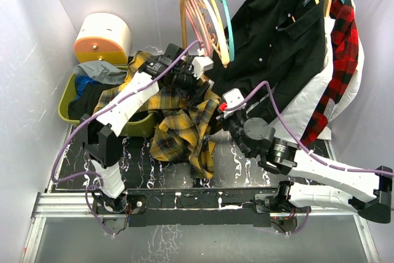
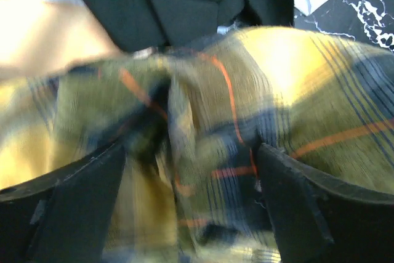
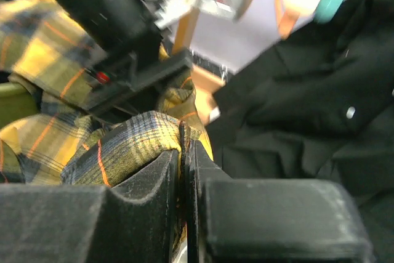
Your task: Place the shirt on the hanger
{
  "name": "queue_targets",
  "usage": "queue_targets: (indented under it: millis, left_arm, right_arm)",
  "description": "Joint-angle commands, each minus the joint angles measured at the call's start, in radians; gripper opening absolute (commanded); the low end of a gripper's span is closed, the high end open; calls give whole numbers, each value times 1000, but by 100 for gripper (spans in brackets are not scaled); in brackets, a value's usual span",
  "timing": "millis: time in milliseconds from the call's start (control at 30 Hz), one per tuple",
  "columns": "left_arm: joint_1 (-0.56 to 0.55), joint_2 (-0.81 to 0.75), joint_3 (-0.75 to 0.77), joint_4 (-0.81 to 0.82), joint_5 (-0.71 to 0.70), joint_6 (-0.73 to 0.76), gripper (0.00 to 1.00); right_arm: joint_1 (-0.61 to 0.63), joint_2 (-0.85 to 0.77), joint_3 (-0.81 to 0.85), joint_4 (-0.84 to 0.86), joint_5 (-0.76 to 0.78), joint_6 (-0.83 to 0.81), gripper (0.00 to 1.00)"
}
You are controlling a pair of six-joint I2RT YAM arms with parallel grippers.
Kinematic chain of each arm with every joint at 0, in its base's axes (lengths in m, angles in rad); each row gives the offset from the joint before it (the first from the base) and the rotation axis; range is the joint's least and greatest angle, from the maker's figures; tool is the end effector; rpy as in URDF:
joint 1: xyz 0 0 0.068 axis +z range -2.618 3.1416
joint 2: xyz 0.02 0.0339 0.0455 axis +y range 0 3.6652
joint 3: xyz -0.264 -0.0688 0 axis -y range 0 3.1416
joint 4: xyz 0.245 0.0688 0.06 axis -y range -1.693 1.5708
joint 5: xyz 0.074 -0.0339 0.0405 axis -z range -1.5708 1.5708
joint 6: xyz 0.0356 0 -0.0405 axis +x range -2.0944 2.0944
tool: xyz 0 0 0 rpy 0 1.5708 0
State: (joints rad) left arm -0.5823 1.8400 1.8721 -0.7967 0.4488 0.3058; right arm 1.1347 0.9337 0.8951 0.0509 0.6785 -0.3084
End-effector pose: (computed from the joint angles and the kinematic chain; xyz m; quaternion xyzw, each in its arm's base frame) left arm 0.3337 -0.2382 0.3624 0.4641 0.7723 -0.2554 0.3506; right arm 0.1097 0.1825 0.3775 -0.2600 0.6539 0.0552 0.7083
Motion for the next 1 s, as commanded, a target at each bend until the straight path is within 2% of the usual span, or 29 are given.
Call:
queue_targets:
  millis: [0, 67, 167, 200, 233, 267, 400, 500, 567, 667, 733, 800, 900, 967]
  left_arm:
    - [29, -201, -153, 69, -102, -39, 96]
    - [64, -281, -208, 45, -106, -21, 97]
    - [136, -396, -264, -37, -46, 39, 97]
    - [145, -431, -287, -71, -44, 69, 97]
    - [148, -460, -306, -105, -52, 96, 97]
    - [151, -494, -324, -142, -55, 123, 97]
    - [174, -599, -360, -286, 26, 211, 97]
    - [181, -634, -355, -424, 97, 281, 97]
    - [179, -629, -354, -514, 130, 321, 97]
    - [177, -632, -380, -589, 115, 372, 96]
    - [175, -656, -403, -594, 86, 396, 96]
    - [166, -672, -410, -606, 63, 421, 96]
    - [142, -657, -422, -632, 48, 443, 96]
    - [87, -645, -446, -627, 19, 430, 95]
  right_arm:
    - [-42, 52, -70, -35, 137, 292, 8]
    - [-138, 85, -96, -44, 39, 393, 8]
    - [-318, 150, -98, -68, -240, 488, 10]
    - [-355, 176, -89, -75, -321, 477, 34]
    - [-367, 197, -79, -75, -382, 446, 76]
    - [-370, 211, -75, -64, -442, 404, 96]
    - [-372, 204, -111, 20, -588, 205, 98]
    - [-372, 125, -177, 42, -772, -31, 98]
    - [-373, 64, -180, -44, -890, -153, 98]
    - [-372, 10, -135, -341, -1088, -368, 99]
    - [-372, 34, -101, -507, -1097, -444, 98]
    - [-370, 56, -89, -599, -1071, -511, 98]
    - [-355, 53, -125, -551, -1041, -565, 99]
    - [-349, 87, -111, -525, -1037, -590, 99]
